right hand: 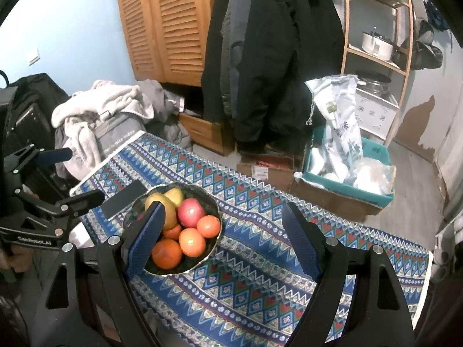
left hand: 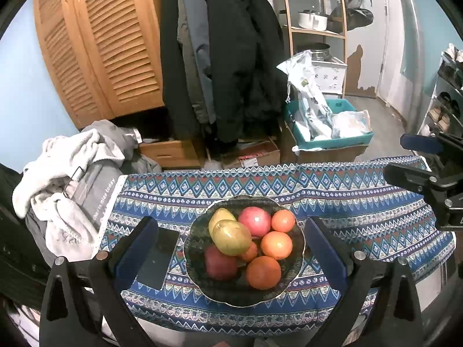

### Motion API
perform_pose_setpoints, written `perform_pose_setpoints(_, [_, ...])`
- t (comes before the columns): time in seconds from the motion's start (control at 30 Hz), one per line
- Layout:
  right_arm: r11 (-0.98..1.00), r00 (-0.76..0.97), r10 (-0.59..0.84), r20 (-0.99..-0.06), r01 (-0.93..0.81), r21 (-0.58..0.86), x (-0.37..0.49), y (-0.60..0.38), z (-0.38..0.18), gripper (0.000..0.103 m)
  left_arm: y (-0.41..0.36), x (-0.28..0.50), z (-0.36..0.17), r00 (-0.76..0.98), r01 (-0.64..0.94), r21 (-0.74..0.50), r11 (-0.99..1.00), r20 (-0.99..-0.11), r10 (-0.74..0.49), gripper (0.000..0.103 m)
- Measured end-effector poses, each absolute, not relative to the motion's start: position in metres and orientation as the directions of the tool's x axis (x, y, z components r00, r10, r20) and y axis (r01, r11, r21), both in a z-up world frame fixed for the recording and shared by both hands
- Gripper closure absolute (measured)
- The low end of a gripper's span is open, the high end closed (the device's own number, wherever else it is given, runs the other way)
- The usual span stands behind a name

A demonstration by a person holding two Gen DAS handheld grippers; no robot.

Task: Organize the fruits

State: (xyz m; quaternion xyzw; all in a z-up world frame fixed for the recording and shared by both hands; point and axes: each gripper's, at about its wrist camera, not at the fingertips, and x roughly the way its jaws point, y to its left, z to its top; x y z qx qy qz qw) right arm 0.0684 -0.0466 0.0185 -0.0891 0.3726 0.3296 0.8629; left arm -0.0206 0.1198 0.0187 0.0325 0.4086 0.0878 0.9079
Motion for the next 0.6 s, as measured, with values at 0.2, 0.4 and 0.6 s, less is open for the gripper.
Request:
perform_pose_setpoints(0.2, [0.769, 0.506, 0.501, -0.702, -0.632, 0.094, 0.0683, -0.0463, 0.018, 0.021, 0.1212, -0.0199, 0.0179, 0.641, -0.129, 0.099, 0.987, -0.751, 0.159, 0.001])
perform_pose_setpoints(0.4, [0.769, 0.505, 0.501, -0.702, -0.633, 0.094, 0.0684, -0.0457, 0.0184, 0.021, 0.1191, -0.0205, 0.0188, 0.645, -0.128, 0.1, 0.987, -0.747, 0.16, 0.001])
perform_pose_setpoints(0.6, [0.768, 0.505, 0.501, -0.702, -0.633, 0.093, 0.0683, -0.0453, 0.0185, 0.021, 0.124, -0.0207, 0.0193, 0.644, -0.143, 0.068, 0.987, -0.752, 0.145, 0.001])
